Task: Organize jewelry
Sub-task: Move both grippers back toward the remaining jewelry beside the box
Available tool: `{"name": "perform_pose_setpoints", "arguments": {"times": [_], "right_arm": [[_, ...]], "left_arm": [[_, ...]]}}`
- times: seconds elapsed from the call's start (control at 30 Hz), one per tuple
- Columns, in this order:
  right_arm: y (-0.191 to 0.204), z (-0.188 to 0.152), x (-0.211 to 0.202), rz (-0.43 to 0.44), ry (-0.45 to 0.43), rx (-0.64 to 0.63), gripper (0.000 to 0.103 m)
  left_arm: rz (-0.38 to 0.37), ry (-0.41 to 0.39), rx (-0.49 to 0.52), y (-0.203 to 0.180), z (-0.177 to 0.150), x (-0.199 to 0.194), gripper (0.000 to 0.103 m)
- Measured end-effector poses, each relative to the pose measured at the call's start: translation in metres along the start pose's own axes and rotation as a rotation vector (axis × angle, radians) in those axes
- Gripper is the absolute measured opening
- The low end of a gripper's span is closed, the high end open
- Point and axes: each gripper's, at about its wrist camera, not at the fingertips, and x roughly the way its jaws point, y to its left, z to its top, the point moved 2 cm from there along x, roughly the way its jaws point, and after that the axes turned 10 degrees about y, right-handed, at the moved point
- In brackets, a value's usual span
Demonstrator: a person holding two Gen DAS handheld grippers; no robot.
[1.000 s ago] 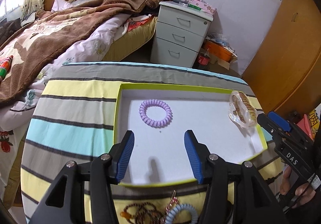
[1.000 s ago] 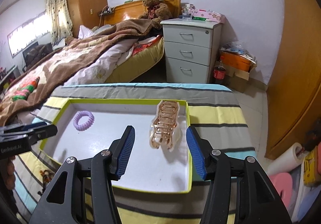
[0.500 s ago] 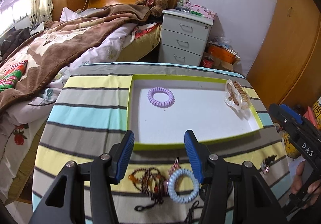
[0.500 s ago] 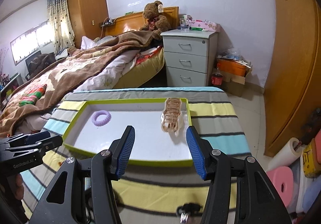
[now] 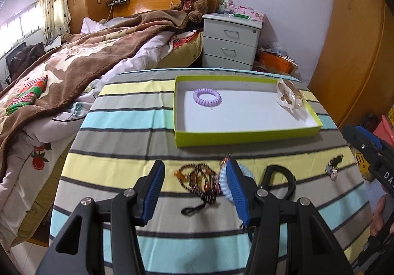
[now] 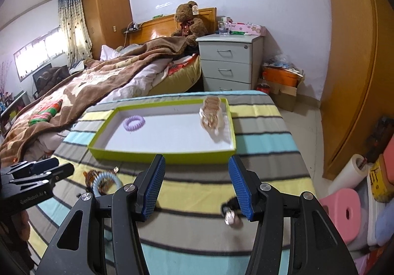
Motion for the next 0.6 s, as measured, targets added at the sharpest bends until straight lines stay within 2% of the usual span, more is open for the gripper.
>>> {"name": "perform_pose_setpoints", "arguments": {"times": [0.1,0.27,0.43,0.6], "right_arm": [[-0.008,-0.013,0.003,-0.016,0.026,0.018,0.054],[-0.025,-0.029,0.007,-0.051,0.053,0.040,0.054],[-0.040,-0.038,0.012,-0.076,0.088,0.071,0.054],[-0.041,-0.037,0.027,-0.034,0.127,0.093,0.054]], "left_arm": [[-0.015,0.007,0.004,0.001,-0.010,0.001,0.054],[-0.087,0.030,0.004,0.001,-0.024,0.006,0.054],[-0.110,0.053,-0.010,0.003,-0.034,0.012,0.054],[-0.115,0.070,-0.019,0.007,-0.042,0.017,0.054]]}}
